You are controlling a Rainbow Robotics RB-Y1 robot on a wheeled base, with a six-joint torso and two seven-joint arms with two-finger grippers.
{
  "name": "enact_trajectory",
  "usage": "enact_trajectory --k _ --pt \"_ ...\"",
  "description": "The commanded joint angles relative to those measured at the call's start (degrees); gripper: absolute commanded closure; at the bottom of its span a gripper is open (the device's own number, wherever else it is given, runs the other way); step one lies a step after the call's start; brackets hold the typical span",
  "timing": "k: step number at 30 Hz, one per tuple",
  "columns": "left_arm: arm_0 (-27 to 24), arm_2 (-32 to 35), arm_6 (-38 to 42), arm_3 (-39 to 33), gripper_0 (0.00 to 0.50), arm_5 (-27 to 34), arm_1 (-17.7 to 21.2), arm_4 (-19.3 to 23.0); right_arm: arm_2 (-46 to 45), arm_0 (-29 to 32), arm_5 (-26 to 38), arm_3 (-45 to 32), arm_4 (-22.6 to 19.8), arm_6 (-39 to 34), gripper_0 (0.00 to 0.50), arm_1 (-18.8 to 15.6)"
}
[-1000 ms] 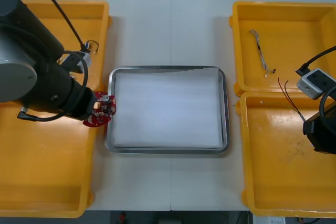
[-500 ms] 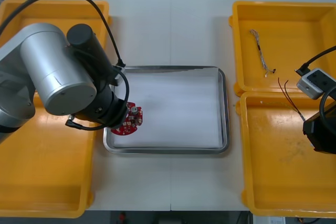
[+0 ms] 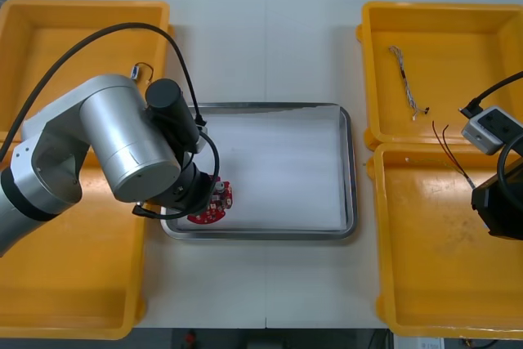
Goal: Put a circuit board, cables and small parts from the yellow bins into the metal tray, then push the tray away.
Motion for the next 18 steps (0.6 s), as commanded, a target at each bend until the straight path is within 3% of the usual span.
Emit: enact_trajectory --k 1,11,12,13,15,18 --pt "-2.1 -1.5 5.3 0.4 0.5 -2.0 -0.7 -0.9 -1.7 -1.1 0.2 -1.8 -0.4 -1.0 0.5 -2.0" --pt "-2.0 -3.6 6.6 1.5 0.496 -3.8 -0.6 -3.0 -1.7 -1.1 0.2 -2.1 -0.3 -1.1 0.5 -1.9" --pt "-2.0 -3.8 6.8 1.5 0.388 -4.0 -0.6 -3.5 -1.7 -1.1 0.2 -2.2 -0.3 -1.1 0.5 -2.0" --pt "-2.0 -3.9 6.8 1.5 0.187 -4.2 -0.5 -3.7 -1.7 -1.1 0.2 -2.3 -0.3 -1.1 0.5 -1.9" --pt "-2.0 -3.9 7.0 1.5 0.0 -4.2 -0.5 -3.7 -1.7 -1.1 0.2 -2.3 -0.3 -1.1 0.5 -2.0" --pt "-2.1 -3.7 7.4 1.4 0.0 -4.4 -0.5 -3.7 -1.7 -1.1 0.2 -2.3 -0.3 -1.1 0.5 -2.0"
